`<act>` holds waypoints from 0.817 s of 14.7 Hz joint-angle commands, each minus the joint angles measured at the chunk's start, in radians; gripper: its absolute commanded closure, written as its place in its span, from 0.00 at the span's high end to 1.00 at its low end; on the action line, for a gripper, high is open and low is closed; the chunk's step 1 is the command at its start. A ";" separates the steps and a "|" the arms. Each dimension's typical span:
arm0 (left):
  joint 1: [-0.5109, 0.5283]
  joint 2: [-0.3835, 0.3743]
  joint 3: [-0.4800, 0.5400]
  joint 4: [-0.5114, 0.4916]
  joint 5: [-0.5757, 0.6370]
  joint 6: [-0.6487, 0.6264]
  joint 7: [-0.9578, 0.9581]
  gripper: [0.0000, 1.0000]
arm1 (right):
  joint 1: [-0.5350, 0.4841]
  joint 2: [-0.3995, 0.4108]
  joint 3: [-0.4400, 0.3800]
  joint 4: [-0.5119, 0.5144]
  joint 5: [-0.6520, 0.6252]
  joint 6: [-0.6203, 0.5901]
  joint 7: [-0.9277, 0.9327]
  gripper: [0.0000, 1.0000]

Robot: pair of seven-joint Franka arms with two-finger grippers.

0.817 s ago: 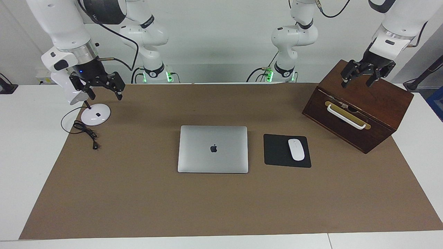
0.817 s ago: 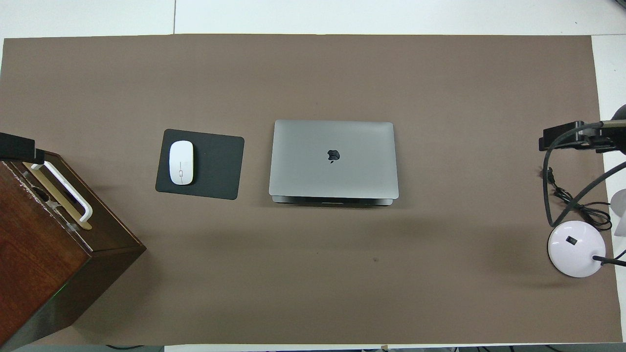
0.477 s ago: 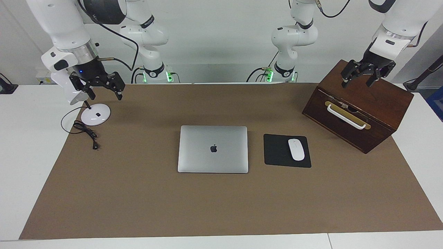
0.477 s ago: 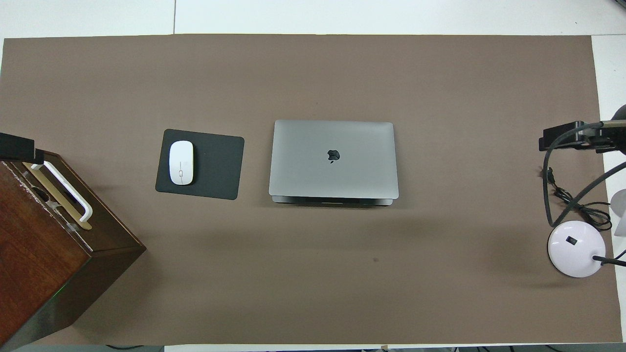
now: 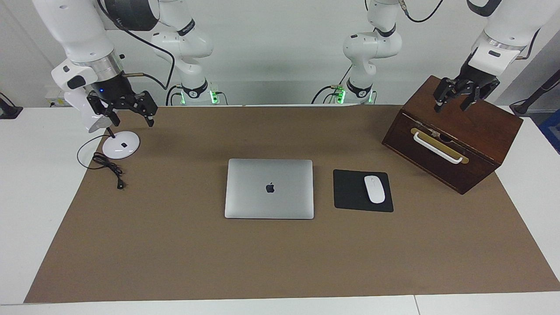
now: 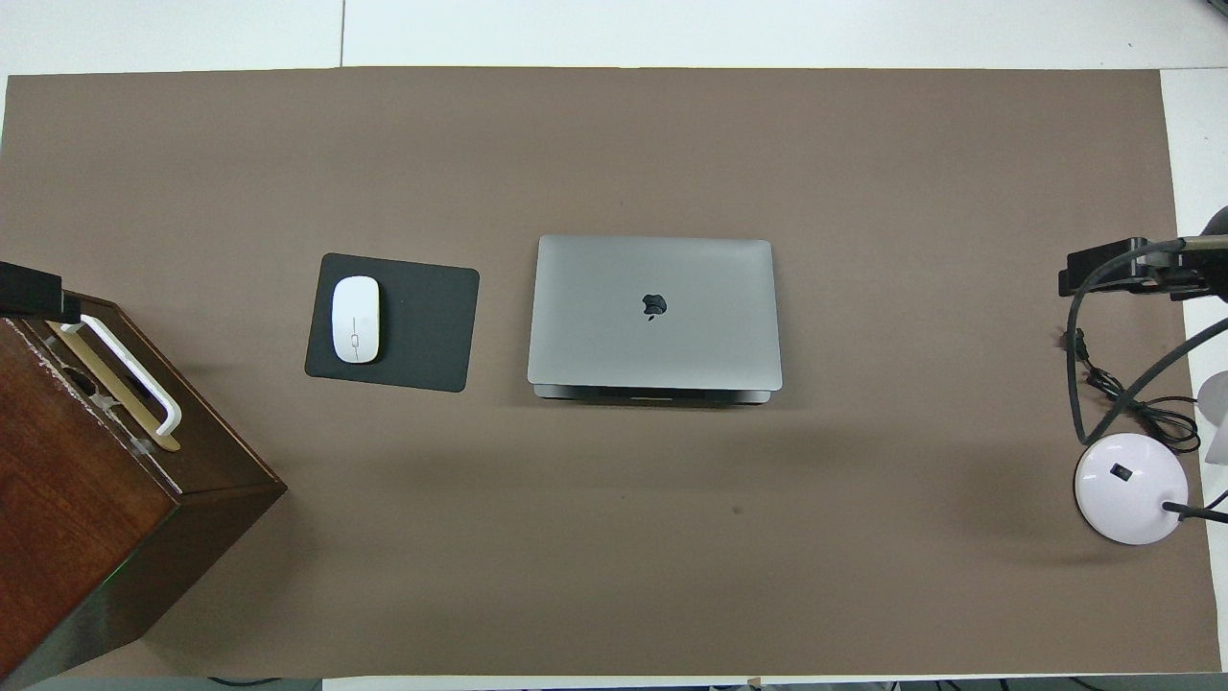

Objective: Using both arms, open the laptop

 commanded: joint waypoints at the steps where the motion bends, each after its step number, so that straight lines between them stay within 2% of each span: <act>1: 0.015 -0.008 -0.014 -0.008 0.013 -0.005 -0.058 0.00 | -0.008 -0.022 0.005 -0.025 0.001 0.018 0.006 1.00; 4: 0.015 -0.017 -0.021 -0.037 0.007 0.003 -0.181 0.00 | -0.008 -0.024 0.005 -0.025 0.001 0.017 0.004 1.00; 6: 0.014 -0.071 -0.027 -0.141 -0.003 0.023 -0.346 0.00 | -0.010 -0.022 0.005 -0.025 0.001 0.018 0.003 1.00; 7: 0.006 -0.105 -0.027 -0.212 -0.032 0.053 -0.450 0.00 | -0.010 -0.022 0.005 -0.025 0.001 0.017 0.003 1.00; 9: 0.015 -0.171 -0.025 -0.342 -0.170 0.141 -0.628 0.00 | -0.010 -0.022 0.005 -0.025 0.001 0.018 0.003 1.00; 12: 0.008 -0.205 -0.025 -0.412 -0.274 0.195 -0.794 0.00 | -0.010 -0.022 0.005 -0.025 0.001 0.020 0.006 1.00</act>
